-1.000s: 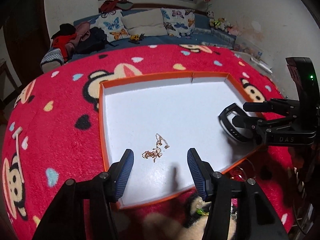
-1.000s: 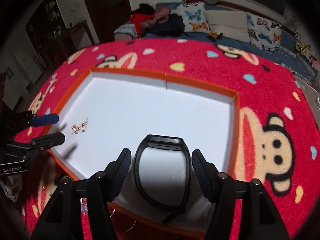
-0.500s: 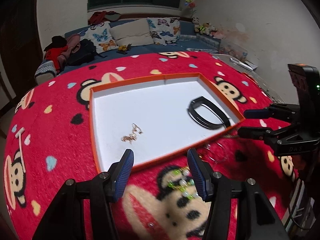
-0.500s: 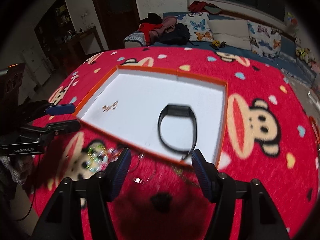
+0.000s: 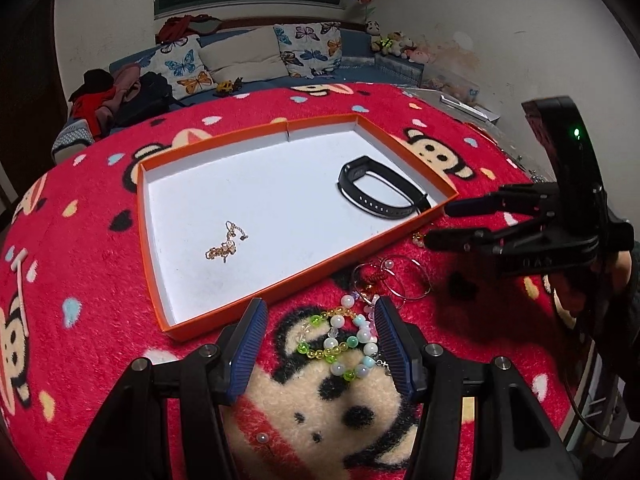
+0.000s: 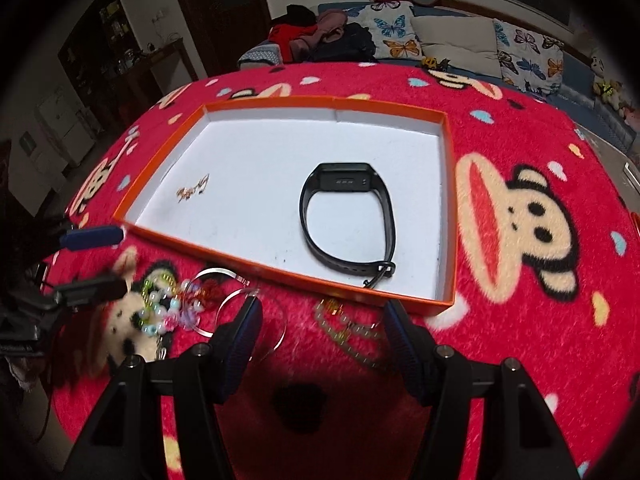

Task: Organize jewelry
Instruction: 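Grasp the beaded bracelet with the left tool while the right tool reaches the silver hoop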

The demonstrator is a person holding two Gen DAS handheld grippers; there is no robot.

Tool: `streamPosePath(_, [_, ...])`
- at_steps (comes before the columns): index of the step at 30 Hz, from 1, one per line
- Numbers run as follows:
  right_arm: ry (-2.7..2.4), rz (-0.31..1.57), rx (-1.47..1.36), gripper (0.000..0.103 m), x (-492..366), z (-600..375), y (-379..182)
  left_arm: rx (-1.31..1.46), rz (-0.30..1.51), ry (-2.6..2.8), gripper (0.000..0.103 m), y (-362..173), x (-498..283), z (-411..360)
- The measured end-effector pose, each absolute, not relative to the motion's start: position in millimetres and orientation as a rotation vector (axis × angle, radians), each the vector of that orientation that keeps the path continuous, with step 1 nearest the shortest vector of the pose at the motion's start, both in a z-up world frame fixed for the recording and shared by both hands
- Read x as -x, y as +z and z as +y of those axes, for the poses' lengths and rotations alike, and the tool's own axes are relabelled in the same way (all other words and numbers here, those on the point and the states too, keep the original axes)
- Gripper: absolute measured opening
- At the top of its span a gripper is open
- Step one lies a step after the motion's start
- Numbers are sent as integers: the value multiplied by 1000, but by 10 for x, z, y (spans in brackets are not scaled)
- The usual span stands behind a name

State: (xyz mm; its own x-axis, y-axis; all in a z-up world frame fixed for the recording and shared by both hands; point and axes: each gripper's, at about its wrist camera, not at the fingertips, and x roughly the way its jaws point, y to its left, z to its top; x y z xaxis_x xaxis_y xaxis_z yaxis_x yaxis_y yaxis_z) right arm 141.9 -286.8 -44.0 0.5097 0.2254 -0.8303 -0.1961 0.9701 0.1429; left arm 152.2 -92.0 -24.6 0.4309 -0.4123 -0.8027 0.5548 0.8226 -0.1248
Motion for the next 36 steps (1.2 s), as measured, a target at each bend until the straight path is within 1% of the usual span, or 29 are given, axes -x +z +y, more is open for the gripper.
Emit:
streamPosePath(11, [423,1006,82,69,-1185,-2497,-508,-169,953,-608,60,-292,-1553,-890])
streamPosePath(26, [435,1035,150,68,-1276,-2354,-670,-201,946,-645,60,-287,-1478,-915])
streamPosePath(30, [440,1029,157,62,-1250,-2348,-667,-215,948,-657,60,-301,-1465,-970])
streamPosePath(31, [440,1028,156,59,-1251,-2350,-665,-220,949,-659,60,-304,-1463,-986])
streamPosePath(32, [437,1026,156,54,-1248,-2354,-662,-225,949,-661,60,-308,-1461,-1000])
streamPosePath(36, [440,1029,153,52,-1266,-2355,-658,-239,950,-666,60,-327,-1471,-1052])
